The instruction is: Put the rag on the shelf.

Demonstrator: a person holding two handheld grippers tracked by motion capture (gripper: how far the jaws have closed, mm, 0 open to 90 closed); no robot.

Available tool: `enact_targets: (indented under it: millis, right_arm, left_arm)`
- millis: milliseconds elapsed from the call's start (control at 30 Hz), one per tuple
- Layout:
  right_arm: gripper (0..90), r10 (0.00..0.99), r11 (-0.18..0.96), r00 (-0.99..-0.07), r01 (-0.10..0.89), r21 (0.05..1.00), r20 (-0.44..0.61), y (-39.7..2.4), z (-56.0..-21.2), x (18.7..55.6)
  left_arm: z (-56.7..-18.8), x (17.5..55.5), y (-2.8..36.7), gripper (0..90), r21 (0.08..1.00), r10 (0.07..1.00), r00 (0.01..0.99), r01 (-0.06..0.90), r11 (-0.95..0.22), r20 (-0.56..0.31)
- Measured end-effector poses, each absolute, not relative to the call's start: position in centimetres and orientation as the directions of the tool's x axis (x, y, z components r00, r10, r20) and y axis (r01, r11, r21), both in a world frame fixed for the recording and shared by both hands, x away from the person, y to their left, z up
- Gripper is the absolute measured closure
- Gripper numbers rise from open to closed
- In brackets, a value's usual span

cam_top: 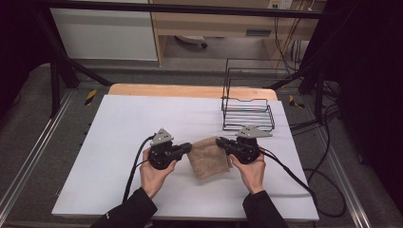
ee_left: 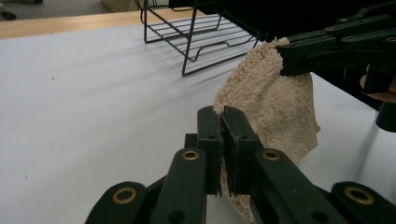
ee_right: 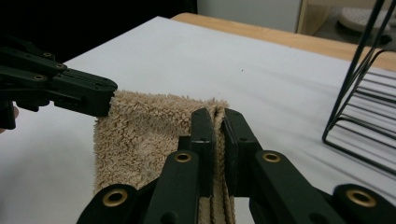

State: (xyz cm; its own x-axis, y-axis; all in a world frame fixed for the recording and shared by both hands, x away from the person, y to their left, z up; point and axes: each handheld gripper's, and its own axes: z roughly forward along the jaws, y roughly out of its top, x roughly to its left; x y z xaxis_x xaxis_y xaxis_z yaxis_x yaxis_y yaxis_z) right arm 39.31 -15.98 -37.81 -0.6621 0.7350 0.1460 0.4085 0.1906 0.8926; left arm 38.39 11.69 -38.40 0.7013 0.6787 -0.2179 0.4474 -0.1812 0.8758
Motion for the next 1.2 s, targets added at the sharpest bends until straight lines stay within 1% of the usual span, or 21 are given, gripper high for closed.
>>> enact_targets:
  millis: [500, 800, 933, 1200]
  right_arm:
    - [84.1, 0.773, 0.139, -0.625, 0.337, 0.931, 0.111, -17.5, -36.0, 38.5]
    - [84.1, 0.791, 0.107, -0.603, 0.301, 0.948, 0.103, -18.4, -35.0, 38.2]
    - [84.1, 0.797, 0.085, -0.595, 0.286, 0.955, 0.107, -18.9, -34.5, 38.1]
    - [84.1, 0.814, 0.048, -0.572, 0.244, 0.969, 0.103, -19.8, -33.0, 38.2]
  left_arm:
    - [-36.4, 39.1, 10.0, 85.5, 0.909, 0.673, 0.72, 0.377, -0.177, -0.167]
    - [-35.1, 39.7, 9.0, 85.5, 0.921, 0.667, 0.729, 0.351, -0.169, -0.156]
    - [-34.5, 40.1, 8.6, 85.5, 0.927, 0.661, 0.732, 0.344, -0.151, -0.164]
    - [-32.9, 40.9, 7.5, 85.5, 0.942, 0.656, 0.741, 0.307, -0.137, -0.145]
